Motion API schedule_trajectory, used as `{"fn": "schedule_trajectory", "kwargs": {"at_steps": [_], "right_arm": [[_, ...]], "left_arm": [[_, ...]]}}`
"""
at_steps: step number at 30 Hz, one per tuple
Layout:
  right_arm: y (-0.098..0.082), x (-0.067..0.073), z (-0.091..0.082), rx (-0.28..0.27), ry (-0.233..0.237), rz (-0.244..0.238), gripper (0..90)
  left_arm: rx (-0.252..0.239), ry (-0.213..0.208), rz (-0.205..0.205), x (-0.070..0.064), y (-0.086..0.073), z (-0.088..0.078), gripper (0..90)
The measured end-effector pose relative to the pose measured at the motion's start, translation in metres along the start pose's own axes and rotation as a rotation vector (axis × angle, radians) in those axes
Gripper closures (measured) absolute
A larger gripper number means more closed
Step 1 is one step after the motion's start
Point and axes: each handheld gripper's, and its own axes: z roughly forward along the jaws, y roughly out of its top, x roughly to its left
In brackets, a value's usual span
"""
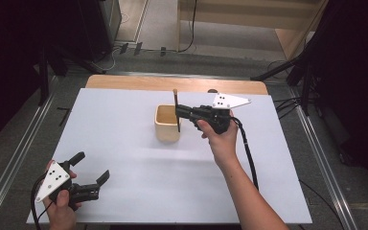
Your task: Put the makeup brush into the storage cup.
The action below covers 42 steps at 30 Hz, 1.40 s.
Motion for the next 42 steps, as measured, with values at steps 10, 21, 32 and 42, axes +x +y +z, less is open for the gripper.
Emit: {"fn": "schedule_trajectory", "kwargs": {"at_steps": [10, 21, 32, 42], "right_arm": [[0.004, -0.006, 0.004, -0.018, -0.034, 0.007, 84.8], [0.003, -0.018, 0.013, -0.053, -0.058, 0.042, 84.8], [-0.002, -0.021, 0.021, -0.054, -0.079, 0.04, 84.8], [-0.007, -0.024, 0.025, -0.046, -0.111, 0.035, 84.7]], "left_arm": [[-0.003, 0.001, 0.004, 0.0, 0.001, -0.001, 0.0], [-0.003, 0.0, 0.002, 0.0, 0.0, -0.001, 0.0], [0.001, 0.0, 0.002, 0.0, 0.0, 0.0, 0.0], [0.0, -0.002, 0.003, 0.0, 0.0, 0.0, 0.0]]}}
